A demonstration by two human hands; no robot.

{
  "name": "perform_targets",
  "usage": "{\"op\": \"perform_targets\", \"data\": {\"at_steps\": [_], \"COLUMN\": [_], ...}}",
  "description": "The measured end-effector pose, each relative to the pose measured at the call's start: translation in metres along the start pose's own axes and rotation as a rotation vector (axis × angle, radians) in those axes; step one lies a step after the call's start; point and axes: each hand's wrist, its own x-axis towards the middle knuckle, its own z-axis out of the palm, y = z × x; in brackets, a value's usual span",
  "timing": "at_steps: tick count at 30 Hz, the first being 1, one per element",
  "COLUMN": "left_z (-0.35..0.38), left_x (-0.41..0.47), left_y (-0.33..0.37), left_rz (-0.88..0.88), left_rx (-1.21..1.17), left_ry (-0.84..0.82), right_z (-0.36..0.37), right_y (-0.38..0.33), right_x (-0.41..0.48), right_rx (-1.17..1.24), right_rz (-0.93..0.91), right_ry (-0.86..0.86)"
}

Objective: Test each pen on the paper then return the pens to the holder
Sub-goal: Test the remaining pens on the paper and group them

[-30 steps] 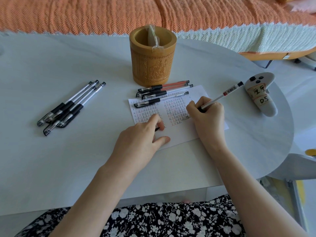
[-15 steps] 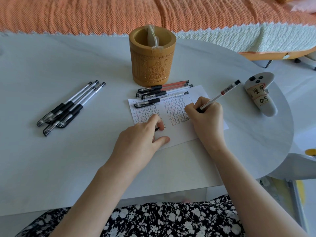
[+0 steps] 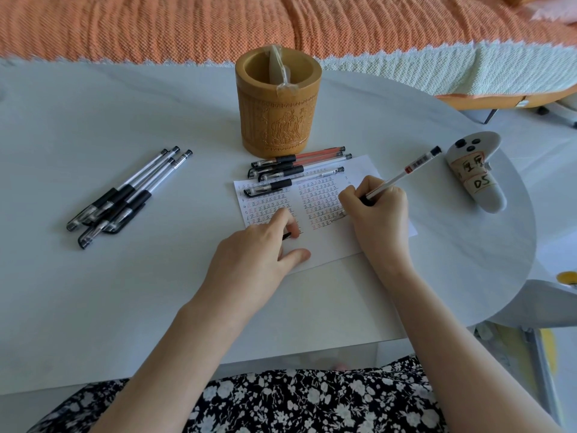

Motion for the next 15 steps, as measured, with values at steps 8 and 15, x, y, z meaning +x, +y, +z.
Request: {"op": "perform_targets", "data": {"at_steps": [8,15], "left_z": [0.0007,0.0020], "left_x": [0.0013,0.0015], "left_y": [-0.0005,-0.0012], "left_rz": [0.014,0.020], "left_rx": [0.001,-0.006], "left_ry": [0.010,0.018], "right_z": [0.0003,-0.0001], "right_y": [-0.0010,-0.0012], "right_x": [-0.0009,-0.0008], "right_rx": [-0.006,0.012], "right_rz": [-0.006,0.002], "right_ry": [-0.023,-0.036]}}
